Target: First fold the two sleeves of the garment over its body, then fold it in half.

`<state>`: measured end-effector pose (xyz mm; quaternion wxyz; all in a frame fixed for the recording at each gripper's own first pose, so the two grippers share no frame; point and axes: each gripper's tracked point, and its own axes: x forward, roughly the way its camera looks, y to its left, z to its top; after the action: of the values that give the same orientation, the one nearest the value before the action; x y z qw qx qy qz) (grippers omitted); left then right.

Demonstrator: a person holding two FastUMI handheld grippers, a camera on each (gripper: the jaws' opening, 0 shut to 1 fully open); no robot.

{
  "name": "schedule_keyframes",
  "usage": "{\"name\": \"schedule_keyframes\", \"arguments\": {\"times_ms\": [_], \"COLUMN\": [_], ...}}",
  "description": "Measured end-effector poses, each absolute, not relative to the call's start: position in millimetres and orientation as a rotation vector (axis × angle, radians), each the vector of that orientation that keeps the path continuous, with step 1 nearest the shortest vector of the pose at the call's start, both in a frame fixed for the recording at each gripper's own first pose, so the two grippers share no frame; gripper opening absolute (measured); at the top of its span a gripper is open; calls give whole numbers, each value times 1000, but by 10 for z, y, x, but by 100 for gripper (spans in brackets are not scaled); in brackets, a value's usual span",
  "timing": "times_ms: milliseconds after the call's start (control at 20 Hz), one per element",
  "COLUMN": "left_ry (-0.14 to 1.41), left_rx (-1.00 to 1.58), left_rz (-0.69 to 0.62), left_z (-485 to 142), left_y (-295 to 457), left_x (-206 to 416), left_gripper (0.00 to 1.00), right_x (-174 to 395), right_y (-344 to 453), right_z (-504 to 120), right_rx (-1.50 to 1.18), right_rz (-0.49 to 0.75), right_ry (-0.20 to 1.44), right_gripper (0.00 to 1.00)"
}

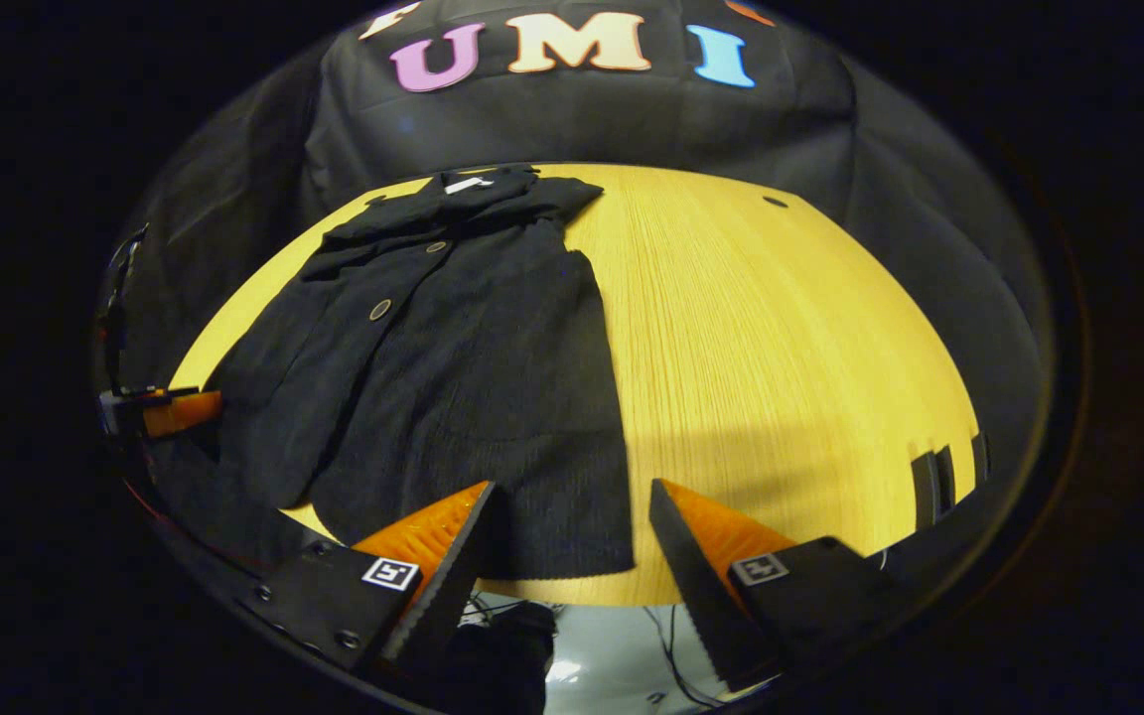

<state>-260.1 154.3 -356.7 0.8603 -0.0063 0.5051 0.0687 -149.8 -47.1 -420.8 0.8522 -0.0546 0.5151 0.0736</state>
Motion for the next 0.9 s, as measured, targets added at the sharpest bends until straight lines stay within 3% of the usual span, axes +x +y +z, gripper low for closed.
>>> {"name": "schedule_keyframes", "arguments": {"times_ms": [100, 300, 350, 600, 900], "left_ry": [1036, 1013, 1018, 1066, 955], "left_rx": [-2, 5, 3, -86, -122], "left_rz": [118, 62, 71, 136, 147], "left_z": [-3552, -3584, -3598, -3531, -3127], "left_y": [1454, 1253, 1277, 1286, 1129], "left_x": [-2550, -2496, -2510, -2474, -1990], "left_gripper": [89, 19, 1, 0, 0], "right_x": [-1487, -1493, -1485, -1346, -950], "right_y": [-377, -291, -291, -259, -68], "right_z": [-4211, -4243, -4237, -4066, -3635], "right_rx": [-136, -124, -113, -60, -35], "right_rz": [217, 296, 308, 364, 464], "right_ry": [1085, 1088, 1100, 1078, 962], "right_gripper": [75, 11, 11, 11, 11]}}
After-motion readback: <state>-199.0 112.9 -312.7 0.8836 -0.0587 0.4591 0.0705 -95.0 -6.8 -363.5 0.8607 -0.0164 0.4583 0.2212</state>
